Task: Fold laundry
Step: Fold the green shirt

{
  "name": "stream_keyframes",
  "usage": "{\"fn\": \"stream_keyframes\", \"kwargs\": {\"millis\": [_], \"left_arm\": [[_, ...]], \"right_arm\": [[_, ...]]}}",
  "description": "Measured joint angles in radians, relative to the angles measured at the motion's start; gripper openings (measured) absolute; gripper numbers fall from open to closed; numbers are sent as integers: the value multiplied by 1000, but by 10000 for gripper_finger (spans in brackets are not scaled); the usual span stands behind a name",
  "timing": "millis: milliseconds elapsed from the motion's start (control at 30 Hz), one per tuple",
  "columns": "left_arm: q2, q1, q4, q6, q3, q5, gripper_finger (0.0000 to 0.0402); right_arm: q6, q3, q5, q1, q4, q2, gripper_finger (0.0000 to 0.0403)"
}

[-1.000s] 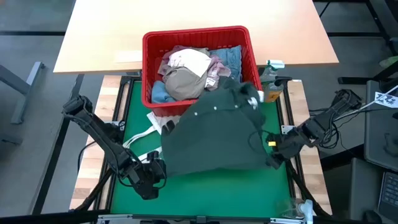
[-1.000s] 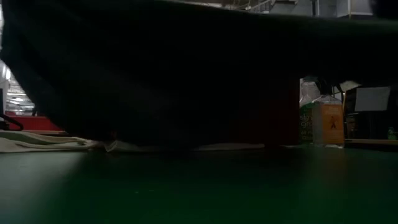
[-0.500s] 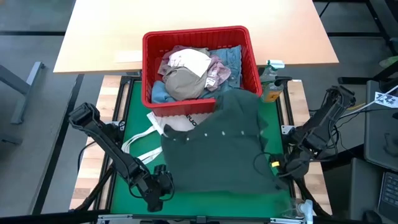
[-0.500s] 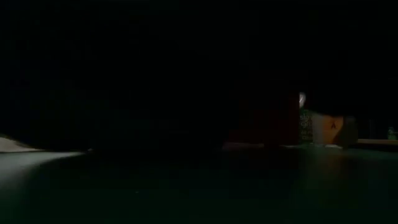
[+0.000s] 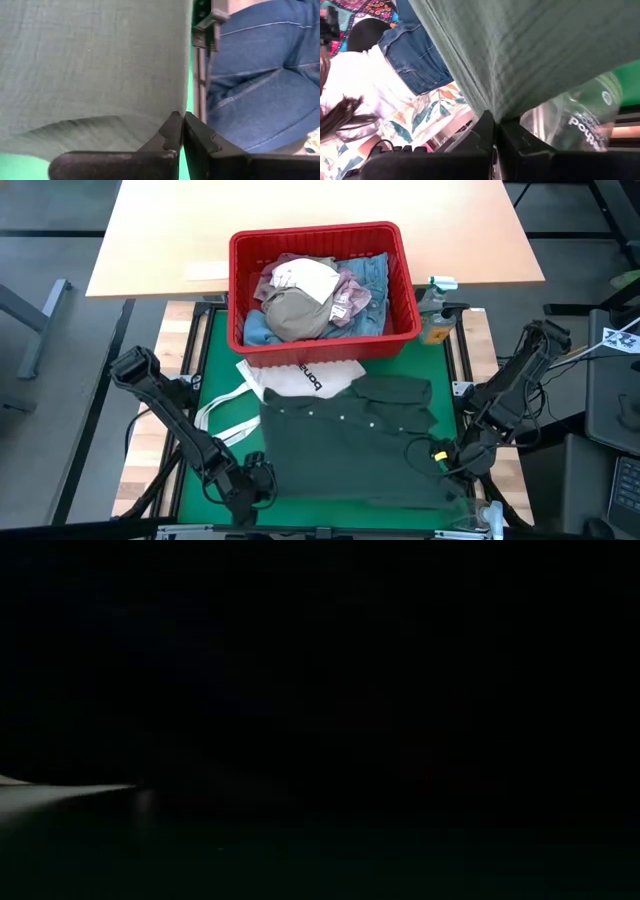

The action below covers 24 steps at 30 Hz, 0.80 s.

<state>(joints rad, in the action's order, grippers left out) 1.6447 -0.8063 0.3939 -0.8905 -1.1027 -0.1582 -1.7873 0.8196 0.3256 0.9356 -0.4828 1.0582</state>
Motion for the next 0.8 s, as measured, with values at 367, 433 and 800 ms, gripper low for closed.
{"fn": "stream_keyframes", "kwargs": {"millis": [367,433,800], "left_arm": [[0,-4,1,1,0,21,32],[0,-4,0,0,0,19,41],[0,-3,-4,1,0,-102,113]], "right_arm": [[4,0,18,2,9,8,5],[4,0,16,3,8,8,5],[5,0,-24,2,8,8,13]]}}
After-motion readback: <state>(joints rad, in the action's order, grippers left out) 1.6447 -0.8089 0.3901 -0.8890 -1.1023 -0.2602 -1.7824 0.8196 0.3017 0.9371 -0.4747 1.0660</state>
